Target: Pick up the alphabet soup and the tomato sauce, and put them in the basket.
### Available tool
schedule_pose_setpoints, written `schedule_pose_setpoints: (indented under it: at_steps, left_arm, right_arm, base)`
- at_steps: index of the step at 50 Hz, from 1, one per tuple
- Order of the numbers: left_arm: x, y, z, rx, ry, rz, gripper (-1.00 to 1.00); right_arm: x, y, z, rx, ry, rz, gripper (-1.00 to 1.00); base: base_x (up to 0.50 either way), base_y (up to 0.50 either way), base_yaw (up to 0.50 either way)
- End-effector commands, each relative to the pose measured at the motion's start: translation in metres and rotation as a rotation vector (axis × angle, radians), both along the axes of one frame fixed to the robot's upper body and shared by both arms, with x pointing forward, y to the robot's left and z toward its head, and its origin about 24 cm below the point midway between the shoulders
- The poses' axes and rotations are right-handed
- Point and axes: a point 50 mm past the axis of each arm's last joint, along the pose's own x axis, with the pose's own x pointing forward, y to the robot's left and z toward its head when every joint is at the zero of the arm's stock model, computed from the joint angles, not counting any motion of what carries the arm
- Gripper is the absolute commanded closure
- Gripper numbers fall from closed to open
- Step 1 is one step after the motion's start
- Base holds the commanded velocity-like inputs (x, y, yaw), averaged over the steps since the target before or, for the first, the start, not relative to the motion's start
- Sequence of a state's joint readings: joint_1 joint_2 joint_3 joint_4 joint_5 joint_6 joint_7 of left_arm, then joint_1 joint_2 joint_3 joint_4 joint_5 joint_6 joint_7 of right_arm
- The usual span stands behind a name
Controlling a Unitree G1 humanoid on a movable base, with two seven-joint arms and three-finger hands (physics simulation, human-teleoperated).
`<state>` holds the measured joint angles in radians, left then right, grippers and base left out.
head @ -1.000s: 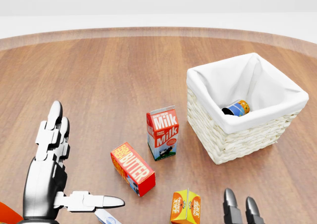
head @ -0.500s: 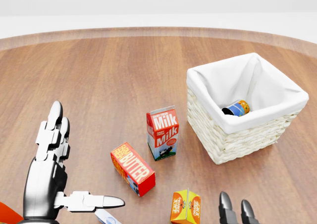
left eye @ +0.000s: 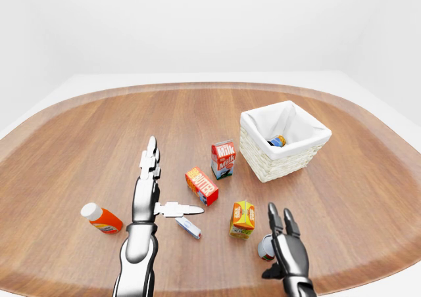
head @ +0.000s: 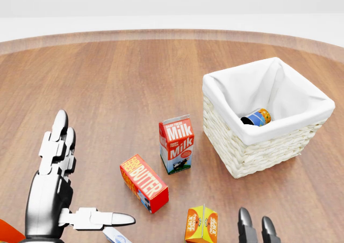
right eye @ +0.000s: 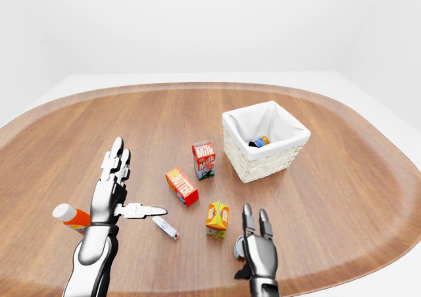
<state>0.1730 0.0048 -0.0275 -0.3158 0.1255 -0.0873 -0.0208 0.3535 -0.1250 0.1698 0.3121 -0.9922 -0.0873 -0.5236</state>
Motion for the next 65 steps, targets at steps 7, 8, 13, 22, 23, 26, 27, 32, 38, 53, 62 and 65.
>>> schedule_pose_setpoints:
  at_steps: [7,8,13,22,23,26,27,32,38,53,62,65]
  left_arm:
    - [0.0,0.001,-0.001,-0.004,0.002,0.001,-1.0]
    - [0.0,0.001,-0.001,-0.003,0.002,0.001,-1.0]
    - [0.0,0.001,-0.001,-0.003,0.002,0.0,-1.0]
    - [0.0,0.0,-0.001,-0.003,0.003,0.0,-1.0]
    - [0.0,0.0,-0.001,-0.003,0.004,0.0,-1.0]
    - [0.0,0.0,0.0,-0.003,0.0,0.0,-1.0]
    - [0.0,0.0,0.0,-0.003,0.0,0.0,-1.0]
    - [-0.001,0.0,-0.001,-0.002,0.003,0.0,-1.0]
    - [0.0,0.0,-0.001,-0.002,0.007,0.0,-1.0]
    - [0.0,0.001,-0.001,-0.003,0.003,0.001,-1.0]
    - [0.001,0.001,0.0,-0.006,0.0,0.002,-1.0]
    - [0.001,0.001,0.0,-0.006,-0.003,0.002,-1.0]
  right_arm:
    - [0.004,-0.002,-0.003,-0.011,0.007,-0.004,-1.0]
    - [0.004,-0.002,-0.002,-0.01,0.006,-0.005,-1.0]
    - [0.004,-0.002,-0.003,-0.012,0.01,-0.004,0.99]
    - [0.002,-0.003,-0.002,-0.01,0.005,-0.007,1.0]
    - [0.002,-0.003,-0.002,-0.009,0.005,-0.008,1.0]
    - [0.001,-0.002,-0.001,-0.009,0.005,-0.007,1.0]
    - [0.001,-0.002,-0.002,-0.011,0.007,-0.005,1.0]
    - [-0.001,-0.002,0.001,-0.001,-0.002,-0.012,1.0]
    - [-0.004,-0.003,0.005,0.005,-0.018,-0.019,1.0]
    - [-0.003,-0.022,0.029,0.129,-0.065,-0.146,1.0]
    - [-0.001,-0.031,0.032,0.19,-0.039,-0.198,1.0]
    - [-0.001,-0.034,0.033,0.21,-0.032,-0.209,1.0]
  base:
    - [0.0,0.0,0.0]
    - [0.0,0.0,0.0]
    - [0.0,0.0,0.0]
    - [0.0,0.0,0.0]
    - [0.0,0.0,0.0]
    - [0.0,0.0,0.0]
    - [0.0,0.0,0.0]
    - [0.0,0.0,0.0]
    - [0.0,0.0,0.0]
    - [0.0,0.0,0.0]
    - [0.0,0.0,0.0]
    - [0.0,0.0,0.0]
